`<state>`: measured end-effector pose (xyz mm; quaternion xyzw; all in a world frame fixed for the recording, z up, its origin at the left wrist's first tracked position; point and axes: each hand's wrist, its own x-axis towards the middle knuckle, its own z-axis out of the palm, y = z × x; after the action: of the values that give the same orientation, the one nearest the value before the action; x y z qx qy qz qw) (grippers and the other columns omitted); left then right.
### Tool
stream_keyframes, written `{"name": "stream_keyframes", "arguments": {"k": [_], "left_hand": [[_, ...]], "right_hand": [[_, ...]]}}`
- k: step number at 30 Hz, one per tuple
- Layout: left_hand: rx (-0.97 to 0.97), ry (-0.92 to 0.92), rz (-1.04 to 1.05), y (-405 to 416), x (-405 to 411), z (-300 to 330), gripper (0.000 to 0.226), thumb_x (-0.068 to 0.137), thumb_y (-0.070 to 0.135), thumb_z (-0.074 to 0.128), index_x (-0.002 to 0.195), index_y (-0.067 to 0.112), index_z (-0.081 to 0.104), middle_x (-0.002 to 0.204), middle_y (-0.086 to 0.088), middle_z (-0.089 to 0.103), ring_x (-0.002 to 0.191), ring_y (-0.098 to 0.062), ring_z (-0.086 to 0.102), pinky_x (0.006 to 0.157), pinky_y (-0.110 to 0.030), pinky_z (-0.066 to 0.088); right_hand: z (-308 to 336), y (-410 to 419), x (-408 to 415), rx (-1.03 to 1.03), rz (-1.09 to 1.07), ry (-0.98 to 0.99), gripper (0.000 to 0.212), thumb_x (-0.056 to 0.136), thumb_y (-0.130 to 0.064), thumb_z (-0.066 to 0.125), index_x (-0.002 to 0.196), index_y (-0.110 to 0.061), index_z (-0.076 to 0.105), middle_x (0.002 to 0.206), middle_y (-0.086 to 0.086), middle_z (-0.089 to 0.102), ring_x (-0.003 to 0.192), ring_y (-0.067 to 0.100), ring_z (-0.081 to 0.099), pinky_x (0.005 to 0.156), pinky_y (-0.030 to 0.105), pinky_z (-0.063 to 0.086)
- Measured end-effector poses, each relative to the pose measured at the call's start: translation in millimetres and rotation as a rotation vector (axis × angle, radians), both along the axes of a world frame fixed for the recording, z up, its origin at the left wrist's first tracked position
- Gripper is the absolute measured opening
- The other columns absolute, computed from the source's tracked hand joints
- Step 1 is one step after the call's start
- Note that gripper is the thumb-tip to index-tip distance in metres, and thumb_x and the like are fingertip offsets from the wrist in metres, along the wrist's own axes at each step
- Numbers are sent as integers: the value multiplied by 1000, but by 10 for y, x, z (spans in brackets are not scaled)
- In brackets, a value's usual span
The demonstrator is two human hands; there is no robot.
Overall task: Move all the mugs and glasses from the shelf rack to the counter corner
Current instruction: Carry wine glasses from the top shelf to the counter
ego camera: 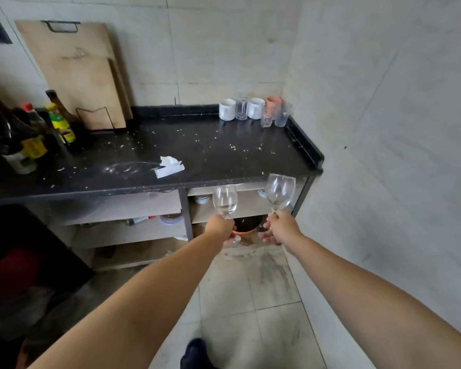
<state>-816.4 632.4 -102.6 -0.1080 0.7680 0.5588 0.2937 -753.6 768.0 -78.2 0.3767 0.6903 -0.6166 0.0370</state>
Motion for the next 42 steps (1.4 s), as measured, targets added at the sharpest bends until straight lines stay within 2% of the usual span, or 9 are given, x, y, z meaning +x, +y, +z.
{"name": "stream_keyframes", "arguments": {"k": [4, 8, 12, 15, 20, 24, 30, 37, 42], "left_hand": [[50, -29, 46, 185, -778, -7, 17, 94, 3, 48, 77, 2, 53, 68, -7, 56, 42, -16, 55, 27, -16, 41], [46, -8, 26, 357, -1469, -21, 10, 93, 3, 48, 84, 2, 55, 70, -8, 56, 53, -18, 51, 48, -28, 49], [35, -23, -2, 593, -2299, 46, 25, 94, 2, 49, 69, 5, 52, 65, -9, 54, 50, -17, 49, 37, -21, 46], [73, -72, 36, 791, -2772, 104, 27, 93, 1, 51, 67, 2, 51, 65, -10, 53, 52, -22, 52, 37, -25, 51], [62, -65, 4, 1081, -3310, -13, 27, 91, 0, 53, 65, 4, 53, 67, -11, 53, 54, -21, 46, 74, -43, 55], [-21, 83, -27, 1346, -3755, -131, 18, 87, 12, 62, 70, 10, 62, 61, -5, 52, 63, -19, 51, 75, -34, 51], [30, 24, 143, 1893, -4552, -281, 19, 88, 11, 62, 69, 15, 60, 79, -8, 61, 93, -30, 64, 91, -50, 54], [-10, -4, 258, 2382, -5239, -512, 16, 88, 12, 57, 73, 16, 60, 89, -10, 64, 99, -31, 65, 93, -48, 54], [15, -48, 274, 2574, -5746, -718, 21, 86, 11, 55, 66, 17, 60, 72, -1, 61, 72, -18, 61, 78, -34, 54]], "right_hand": [[-37, 203, -753, 26, 17, -11, 19, 102, -17, 29, 102, -4, 44, 74, 8, 51, 52, 22, 60, 36, 24, 49], [-24, 363, -1406, 155, 50, -11, 22, 102, -19, 33, 96, -5, 49, 72, 3, 53, 48, 18, 55, 39, 24, 40], [-6, 623, -2129, 230, 58, -3, 22, 101, -21, 35, 99, -8, 53, 84, 5, 60, 51, 15, 50, 43, 24, 36], [-20, 840, -2542, 328, 55, 12, 23, 101, -23, 36, 100, -12, 56, 92, 5, 63, 65, 15, 53, 62, 27, 42], [-159, 1187, -3079, 464, 74, 9, 28, 99, -28, 41, 105, -9, 62, 101, 8, 64, 88, 22, 59, 76, 35, 47], [-236, 1486, -3643, 448, 65, 52, 30, 98, -28, 47, 110, -5, 62, 108, 17, 62, 100, 32, 63, 88, 50, 54], [-429, 2062, -4577, 426, 133, 94, 28, 96, -26, 51, 101, -1, 63, 104, 15, 55, 94, 29, 62, 86, 49, 55], [-809, 2546, -5429, 242, 223, 57, 27, 94, -19, 53, 113, -3, 64, 107, 17, 64, 98, 27, 65, 93, 45, 54], [-1022, 2661, -6011, 141, 211, 58, 24, 96, -14, 52, 116, -4, 62, 95, 11, 60, 89, 22, 60, 91, 38, 52]]}}
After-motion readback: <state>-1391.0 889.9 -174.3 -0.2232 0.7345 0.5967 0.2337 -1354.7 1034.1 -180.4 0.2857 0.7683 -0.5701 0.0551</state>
